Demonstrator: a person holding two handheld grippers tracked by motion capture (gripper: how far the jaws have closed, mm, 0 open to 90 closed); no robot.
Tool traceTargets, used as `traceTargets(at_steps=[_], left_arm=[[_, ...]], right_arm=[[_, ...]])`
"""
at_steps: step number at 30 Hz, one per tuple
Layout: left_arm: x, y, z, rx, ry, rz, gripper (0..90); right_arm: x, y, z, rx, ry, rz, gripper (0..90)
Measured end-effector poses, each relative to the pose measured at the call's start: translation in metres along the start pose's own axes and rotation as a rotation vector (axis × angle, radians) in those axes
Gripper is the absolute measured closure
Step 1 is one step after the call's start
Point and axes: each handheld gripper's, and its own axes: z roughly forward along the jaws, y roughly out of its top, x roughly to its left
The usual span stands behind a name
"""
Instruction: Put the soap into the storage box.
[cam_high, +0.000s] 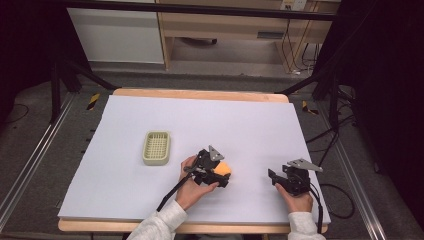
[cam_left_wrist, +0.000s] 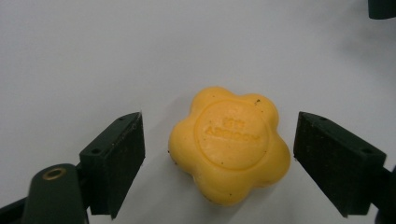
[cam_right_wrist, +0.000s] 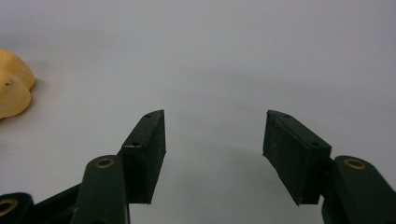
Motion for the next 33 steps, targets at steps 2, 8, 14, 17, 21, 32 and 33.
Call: traceTargets(at_steps=[2,8,14,17,21,32,33], left_arm=[[-0.001,0.0,0.003,0.01,0.002,0.002,15.9],[-0.004,0.0,0.011,0.03,0.008,-0.003,18.2],[-0.005,-0.001,0.019,0.06,0.009,-0.006,21.0],[-0.005,-0.001,0.021,0.076,0.009,-0.006,23.0],[-0.006,0.0,0.023,0.086,0.014,-0.004,25.1],[-0.005,0.002,0.023,0.111,0.012,-0.022,25.6],[-0.006,0.002,0.023,0.111,0.015,-0.022,25.7]], right_arm=[[0.0,0.0,0.0,0.001,0.002,-0.001,39.5],[-0.001,-0.001,-0.001,0.001,0.003,-0.004,40.0],[-0.001,-0.001,-0.001,0.008,0.011,0.005,40.2],[-0.001,-0.001,0.0,0.007,0.008,0.003,40.4],[-0.002,-0.001,0.0,0.006,0.009,0.0,40.5],[-0.002,-0.001,0.0,0.012,0.018,0.012,40.6],[-0.002,-0.001,0.0,0.013,0.017,0.011,40.6]])
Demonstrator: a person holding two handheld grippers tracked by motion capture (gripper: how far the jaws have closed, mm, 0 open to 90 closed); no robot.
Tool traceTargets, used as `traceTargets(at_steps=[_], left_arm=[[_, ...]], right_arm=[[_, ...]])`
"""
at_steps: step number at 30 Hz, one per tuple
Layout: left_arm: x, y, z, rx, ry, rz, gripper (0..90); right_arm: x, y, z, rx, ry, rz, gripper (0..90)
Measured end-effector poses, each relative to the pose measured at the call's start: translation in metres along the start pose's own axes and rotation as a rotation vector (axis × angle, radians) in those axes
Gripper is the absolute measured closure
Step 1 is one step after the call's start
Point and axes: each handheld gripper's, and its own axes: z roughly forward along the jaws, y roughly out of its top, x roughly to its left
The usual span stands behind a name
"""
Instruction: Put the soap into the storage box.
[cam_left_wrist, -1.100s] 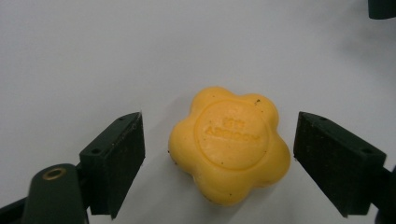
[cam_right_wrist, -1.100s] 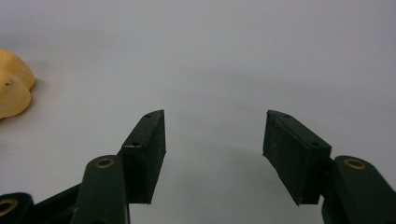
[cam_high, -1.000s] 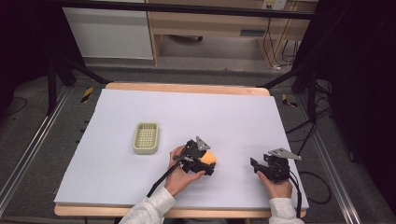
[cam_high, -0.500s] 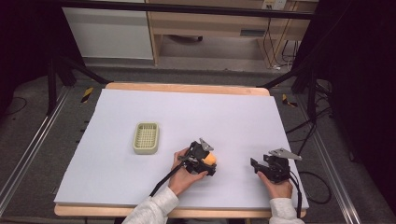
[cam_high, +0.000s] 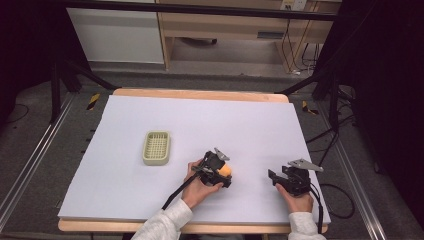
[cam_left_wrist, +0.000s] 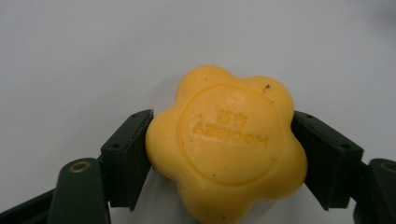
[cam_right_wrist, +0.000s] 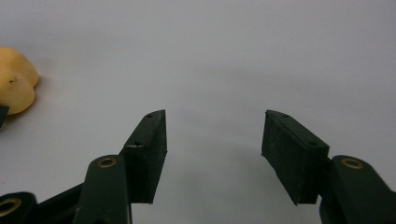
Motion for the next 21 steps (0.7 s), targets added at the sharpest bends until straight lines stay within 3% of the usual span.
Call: traceTargets(at_steps=[21], left_arm=[[0.0004,0.0011,-0.0046,-0.017,-0.007,-0.001,26.0]], right_arm=[[-0.001,0.0,-0.0008,0.0,0.006,0.004,41.9]])
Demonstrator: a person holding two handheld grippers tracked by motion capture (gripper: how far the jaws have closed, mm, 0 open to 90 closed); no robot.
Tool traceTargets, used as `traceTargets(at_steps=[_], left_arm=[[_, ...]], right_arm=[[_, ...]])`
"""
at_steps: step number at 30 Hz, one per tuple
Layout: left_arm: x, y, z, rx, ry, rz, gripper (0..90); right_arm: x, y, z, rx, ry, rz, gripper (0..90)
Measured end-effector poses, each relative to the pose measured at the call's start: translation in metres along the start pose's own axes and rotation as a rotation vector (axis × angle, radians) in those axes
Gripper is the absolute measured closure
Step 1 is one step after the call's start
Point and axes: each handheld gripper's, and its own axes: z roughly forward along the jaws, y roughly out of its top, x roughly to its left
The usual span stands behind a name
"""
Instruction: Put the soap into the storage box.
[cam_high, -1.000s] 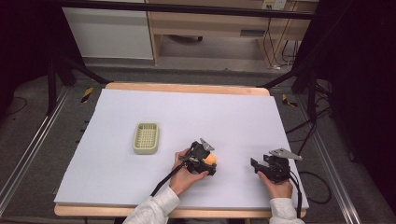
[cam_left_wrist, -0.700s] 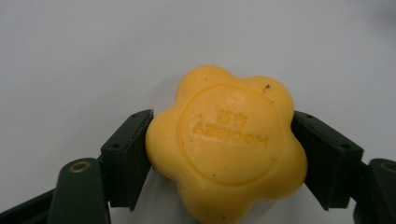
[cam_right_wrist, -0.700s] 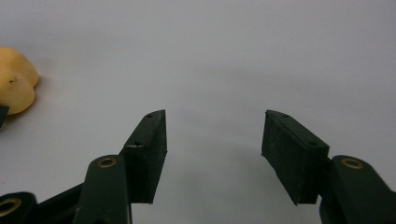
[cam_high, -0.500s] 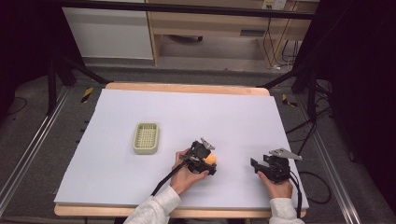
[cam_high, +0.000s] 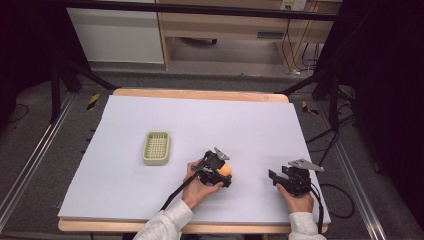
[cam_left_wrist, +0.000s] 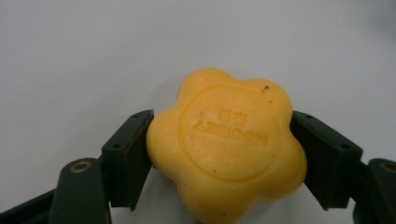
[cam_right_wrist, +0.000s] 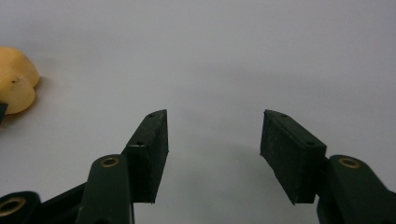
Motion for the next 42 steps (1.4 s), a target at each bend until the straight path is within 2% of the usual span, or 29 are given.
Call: traceTargets(at_steps=[9,13,19,26,31,37,40,42], left_arm=[[0.005,0.0,-0.015,-0.028,0.006,0.002,26.0],[0.008,-0.001,-0.018,-0.018,0.013,0.013,26.0],[0.007,-0.011,-0.008,0.016,0.022,0.016,26.0],[0.008,-0.018,-0.008,-0.002,0.017,0.009,25.7],[0.007,-0.018,-0.008,0.004,0.028,0.02,25.3],[0.008,-0.014,-0.002,0.017,0.017,0.026,22.4],[0.009,-0.013,-0.002,0.012,0.019,0.015,24.4],[0.009,-0.012,-0.002,0.023,0.017,0.022,25.3]], right_arm=[[-0.001,0.0,-0.001,-0.005,-0.004,-0.006,42.0],[-0.001,0.0,-0.001,-0.005,-0.004,-0.005,42.0],[-0.001,0.0,-0.001,-0.004,-0.003,-0.001,41.9],[-0.001,-0.001,-0.001,-0.003,-0.004,-0.004,41.8],[-0.001,0.0,-0.001,-0.003,-0.003,-0.005,41.6],[-0.001,0.0,0.0,0.001,0.003,0.001,41.6],[-0.001,0.0,0.0,0.0,0.001,-0.001,41.5],[-0.001,0.0,0.0,0.001,0.003,0.0,41.6]])
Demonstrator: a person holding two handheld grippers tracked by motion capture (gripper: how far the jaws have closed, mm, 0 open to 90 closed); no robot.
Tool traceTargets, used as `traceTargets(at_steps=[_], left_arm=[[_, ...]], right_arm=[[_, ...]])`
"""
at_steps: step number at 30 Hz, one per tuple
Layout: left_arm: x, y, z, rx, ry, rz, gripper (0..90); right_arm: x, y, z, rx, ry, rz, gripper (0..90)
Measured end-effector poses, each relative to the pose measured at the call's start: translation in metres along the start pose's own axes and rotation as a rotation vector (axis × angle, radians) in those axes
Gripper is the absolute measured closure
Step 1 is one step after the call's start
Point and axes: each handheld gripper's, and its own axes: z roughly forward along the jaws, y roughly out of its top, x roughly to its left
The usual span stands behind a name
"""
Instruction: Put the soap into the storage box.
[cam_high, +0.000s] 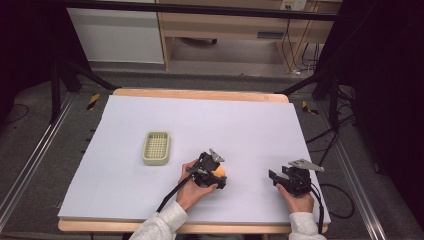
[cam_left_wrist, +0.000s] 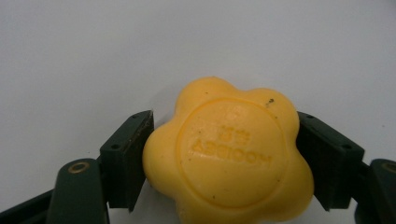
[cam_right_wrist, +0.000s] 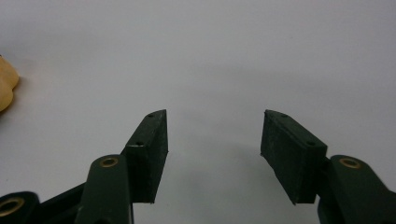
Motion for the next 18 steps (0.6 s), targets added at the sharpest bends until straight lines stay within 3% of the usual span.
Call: traceTargets(at_steps=[5,10,18], left_arm=[[0.0002,0.0008,0.0,0.008,0.001,-0.001,25.8],[0.001,-0.0023,-0.0001,-0.024,-0.006,-0.016,26.1],[0.0028,-0.003,-0.0035,-0.035,-0.002,-0.011,26.3]], right_arm=[[0.0001,0.0,0.0001,0.001,0.0,0.0,41.6],[0.0003,0.0,0.0003,0.003,0.001,0.003,41.7],[0.0,0.0001,0.0003,0.003,0.002,0.004,41.8]])
